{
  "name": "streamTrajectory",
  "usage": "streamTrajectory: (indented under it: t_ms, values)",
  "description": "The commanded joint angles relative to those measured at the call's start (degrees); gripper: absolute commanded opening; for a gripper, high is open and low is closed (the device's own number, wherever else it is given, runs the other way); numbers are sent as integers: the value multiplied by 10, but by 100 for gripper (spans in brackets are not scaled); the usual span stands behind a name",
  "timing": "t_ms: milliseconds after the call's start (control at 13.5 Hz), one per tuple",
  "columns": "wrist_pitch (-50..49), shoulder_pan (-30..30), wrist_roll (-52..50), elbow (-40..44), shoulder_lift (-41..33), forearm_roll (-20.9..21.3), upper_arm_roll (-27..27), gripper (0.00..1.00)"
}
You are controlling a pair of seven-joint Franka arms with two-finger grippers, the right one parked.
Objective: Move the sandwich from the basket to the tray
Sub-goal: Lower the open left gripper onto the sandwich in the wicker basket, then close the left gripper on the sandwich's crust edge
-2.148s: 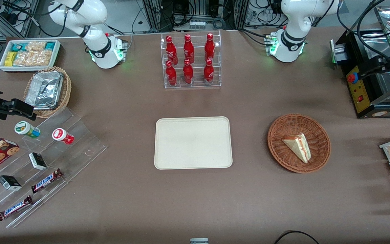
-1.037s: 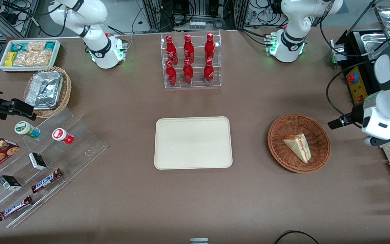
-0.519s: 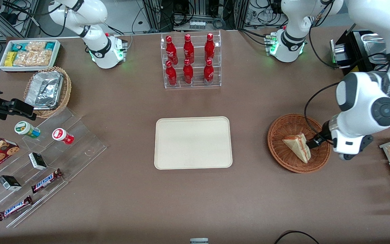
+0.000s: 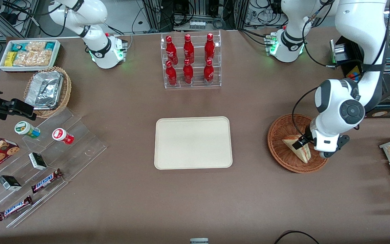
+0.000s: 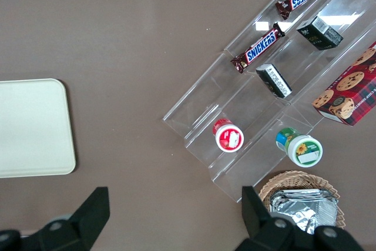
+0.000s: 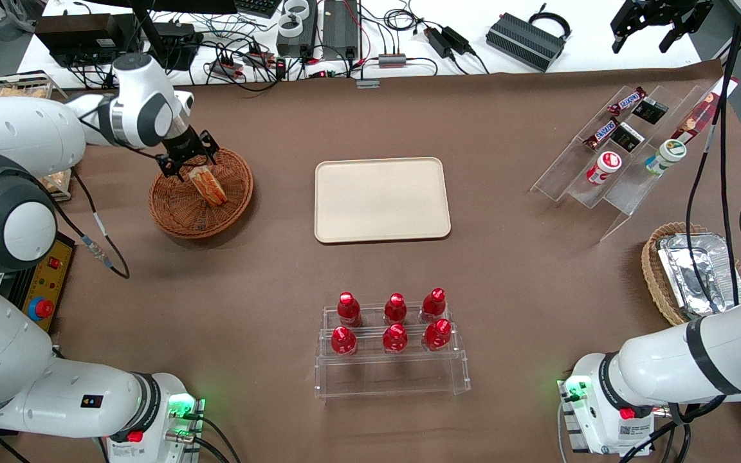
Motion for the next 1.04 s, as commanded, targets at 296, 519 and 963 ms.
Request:
streamTrajectory:
  t_ms: [296, 519, 963]
  values:
    - [40, -8, -16, -29, -1, 1, 6, 16]
    - [29, -8, -24, -15, -6, 1, 6, 0]
    - [-230, -29, -26, 129, -40, 1, 0, 0]
